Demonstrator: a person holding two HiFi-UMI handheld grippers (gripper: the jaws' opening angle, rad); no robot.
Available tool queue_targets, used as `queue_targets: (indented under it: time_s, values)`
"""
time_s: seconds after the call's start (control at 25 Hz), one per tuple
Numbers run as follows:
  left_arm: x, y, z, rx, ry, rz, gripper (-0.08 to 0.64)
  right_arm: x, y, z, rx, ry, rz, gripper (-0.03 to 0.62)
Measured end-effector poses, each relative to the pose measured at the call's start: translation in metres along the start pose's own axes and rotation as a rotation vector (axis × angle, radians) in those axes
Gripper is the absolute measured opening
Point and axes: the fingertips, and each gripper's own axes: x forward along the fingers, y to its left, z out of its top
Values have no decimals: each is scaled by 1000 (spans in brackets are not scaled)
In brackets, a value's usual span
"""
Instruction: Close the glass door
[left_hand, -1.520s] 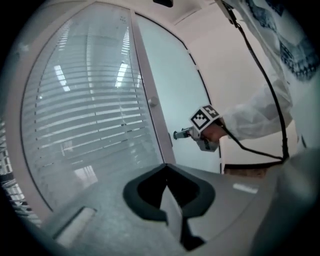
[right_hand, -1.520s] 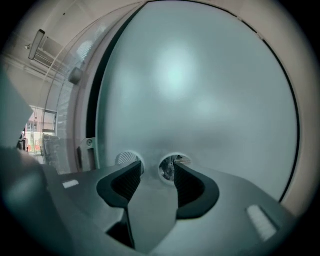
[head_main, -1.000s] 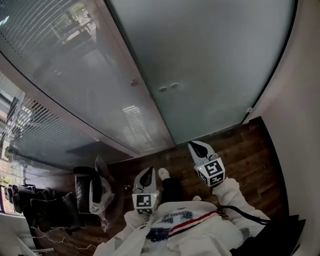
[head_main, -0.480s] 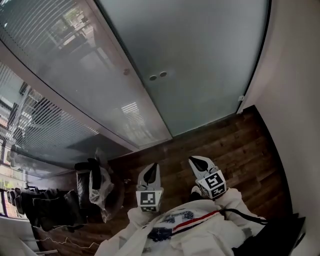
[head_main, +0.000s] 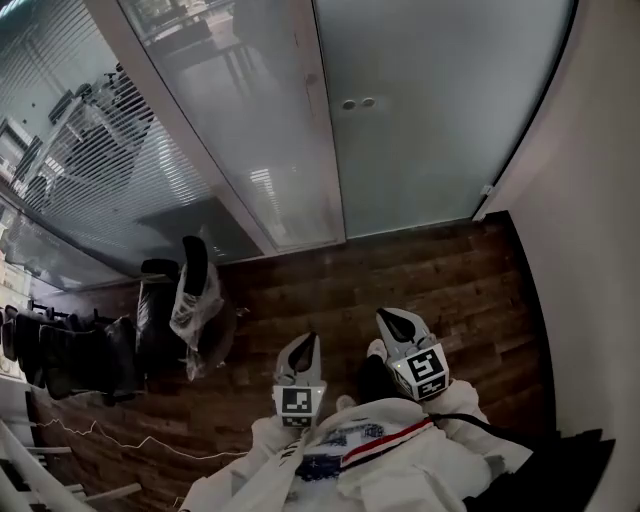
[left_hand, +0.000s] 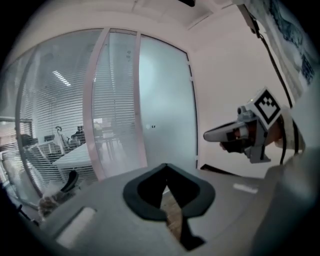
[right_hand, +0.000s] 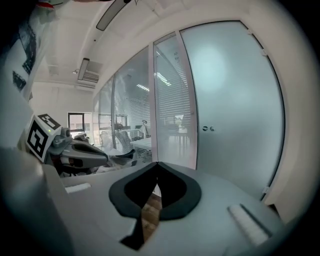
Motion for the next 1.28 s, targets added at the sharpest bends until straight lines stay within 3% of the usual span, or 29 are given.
queue_targets:
  time_s: [0.32, 0.64, 0.76, 0.88, 1.04, 1.12, 1.28]
  values:
    - [-72, -21, -30, -46, 30, -11, 3, -56, 60, -36, 99, 51, -13, 8]
    - [-76, -20, -11, -23, -11, 25, 3, -73, 53, 5, 69, -26, -41, 6]
    - [-74, -23, -1, -5, -27, 49, 3, -75, 45, 3, 88, -12, -24, 6]
    - [-75, -24, -8, -40, 0, 86, 3, -82, 39, -8, 149, 9, -30, 6]
    - [-74, -41, -14, -43, 29, 73, 3, -96, 32, -21, 203, 19, -22, 6]
    - [-71, -49, -7, -18, 19, 63, 3, -101, 27, -19, 182, 7, -22, 6]
    - [-69, -58, 2, 8, 2, 43, 3, -109, 25, -7, 33, -2, -35, 5]
